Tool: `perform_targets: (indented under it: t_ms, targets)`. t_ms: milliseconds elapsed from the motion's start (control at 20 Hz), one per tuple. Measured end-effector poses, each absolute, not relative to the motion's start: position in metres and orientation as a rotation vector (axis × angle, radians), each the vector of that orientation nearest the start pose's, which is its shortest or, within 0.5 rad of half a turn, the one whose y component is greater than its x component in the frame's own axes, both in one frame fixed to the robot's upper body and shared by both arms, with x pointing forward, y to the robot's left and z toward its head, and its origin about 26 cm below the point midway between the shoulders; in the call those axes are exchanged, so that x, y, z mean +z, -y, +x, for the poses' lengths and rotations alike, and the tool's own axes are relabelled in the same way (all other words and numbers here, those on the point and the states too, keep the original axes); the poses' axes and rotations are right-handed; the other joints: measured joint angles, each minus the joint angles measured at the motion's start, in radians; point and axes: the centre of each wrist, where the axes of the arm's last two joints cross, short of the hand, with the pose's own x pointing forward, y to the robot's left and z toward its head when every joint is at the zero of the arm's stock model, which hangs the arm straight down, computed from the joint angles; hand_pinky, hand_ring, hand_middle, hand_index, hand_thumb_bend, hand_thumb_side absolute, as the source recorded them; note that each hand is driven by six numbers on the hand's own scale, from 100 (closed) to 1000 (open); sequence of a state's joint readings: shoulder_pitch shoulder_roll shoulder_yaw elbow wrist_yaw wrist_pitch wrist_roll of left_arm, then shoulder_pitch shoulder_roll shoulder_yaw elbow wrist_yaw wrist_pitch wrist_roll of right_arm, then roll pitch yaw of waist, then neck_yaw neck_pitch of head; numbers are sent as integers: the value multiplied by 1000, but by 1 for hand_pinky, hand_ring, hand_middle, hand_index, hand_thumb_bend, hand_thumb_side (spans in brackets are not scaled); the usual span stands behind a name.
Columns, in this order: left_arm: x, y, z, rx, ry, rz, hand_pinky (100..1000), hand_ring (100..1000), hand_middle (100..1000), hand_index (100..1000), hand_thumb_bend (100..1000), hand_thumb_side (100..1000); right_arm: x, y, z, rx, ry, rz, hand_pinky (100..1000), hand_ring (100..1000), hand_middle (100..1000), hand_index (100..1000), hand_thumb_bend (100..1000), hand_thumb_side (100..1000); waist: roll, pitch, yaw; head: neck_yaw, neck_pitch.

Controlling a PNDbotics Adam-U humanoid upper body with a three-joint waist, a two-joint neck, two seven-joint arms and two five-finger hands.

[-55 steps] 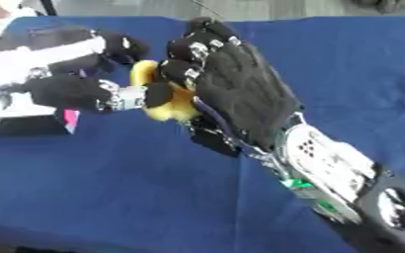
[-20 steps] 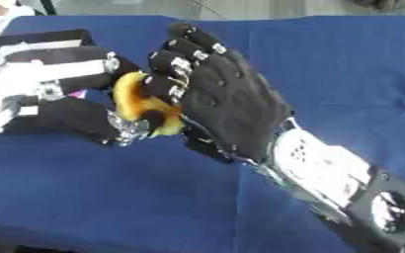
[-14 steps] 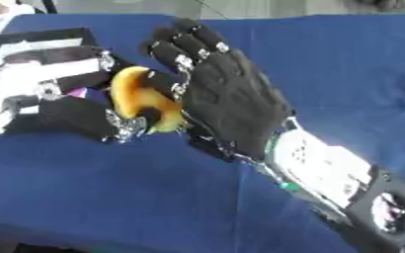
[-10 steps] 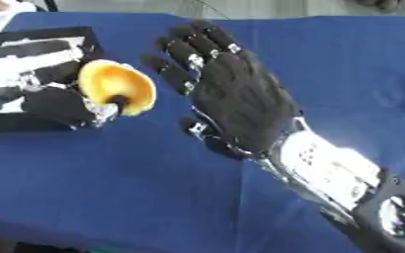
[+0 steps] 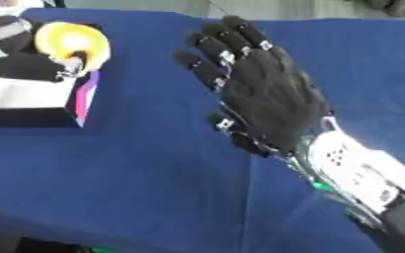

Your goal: Pick up the objects with one hand, pass them to the other hand, and then place them into the box on the other side of the table.

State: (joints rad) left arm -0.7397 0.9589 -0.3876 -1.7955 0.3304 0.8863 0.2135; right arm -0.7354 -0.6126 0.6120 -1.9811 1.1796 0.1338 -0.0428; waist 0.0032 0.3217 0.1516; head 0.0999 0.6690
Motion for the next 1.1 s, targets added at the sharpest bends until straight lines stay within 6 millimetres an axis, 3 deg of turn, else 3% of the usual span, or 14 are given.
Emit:
perform_targets:
  t_ms: [100, 450, 650, 700, 750, 800, 850, 950, 1100]
  targets:
    - [301, -284, 346, -514, 1440, 768, 677, 461, 295, 461, 100, 362, 248, 156, 297, -1469, -2294, 1565, 872, 847, 797, 845, 462, 100, -4, 0, -7, 22, -5]
    - [280, -333, 378, -373, 1370, 1053, 731, 546, 439, 599, 100, 114, 275, 216, 306, -1258, -2553, 1846, 849, 838, 808, 855, 319, 100, -22, 0, -43, 104, -23]
    - [264, -352, 396, -376, 1274, 1143, 784, 626, 525, 677, 100, 100, 291, 239, 306, -1027, -2677, 1946, 843, 836, 811, 857, 287, 100, -24, 1, -62, 139, -32]
    - [261, -356, 399, -385, 1249, 1155, 810, 680, 549, 705, 102, 100, 294, 244, 306, -977, -2695, 1959, 840, 835, 813, 857, 183, 100, -24, 1, -64, 145, -34]
    - [257, -359, 402, -395, 1218, 1167, 829, 732, 609, 770, 182, 100, 296, 248, 305, -929, -2711, 1971, 838, 834, 812, 858, 270, 100, -24, 1, -66, 149, -37]
    - [253, -363, 405, -406, 1183, 1177, 858, 795, 684, 822, 279, 141, 299, 251, 305, -885, -2725, 1980, 836, 833, 812, 858, 264, 100, -23, 1, -67, 152, -39]
    - [250, -366, 407, -418, 1149, 1186, 896, 856, 756, 866, 420, 287, 300, 254, 305, -844, -2738, 1986, 835, 832, 812, 858, 259, 100, -23, 1, -68, 155, -39]
    - [245, -372, 410, -443, 1080, 1204, 962, 928, 853, 936, 704, 469, 304, 258, 304, -777, -2752, 1997, 833, 830, 812, 859, 249, 100, -23, 1, -70, 157, -39]
    - [239, -379, 413, -482, 972, 1238, 998, 962, 897, 963, 864, 590, 306, 263, 303, -706, -2780, 1998, 830, 829, 813, 860, 227, 100, -22, 1, -70, 157, -39]
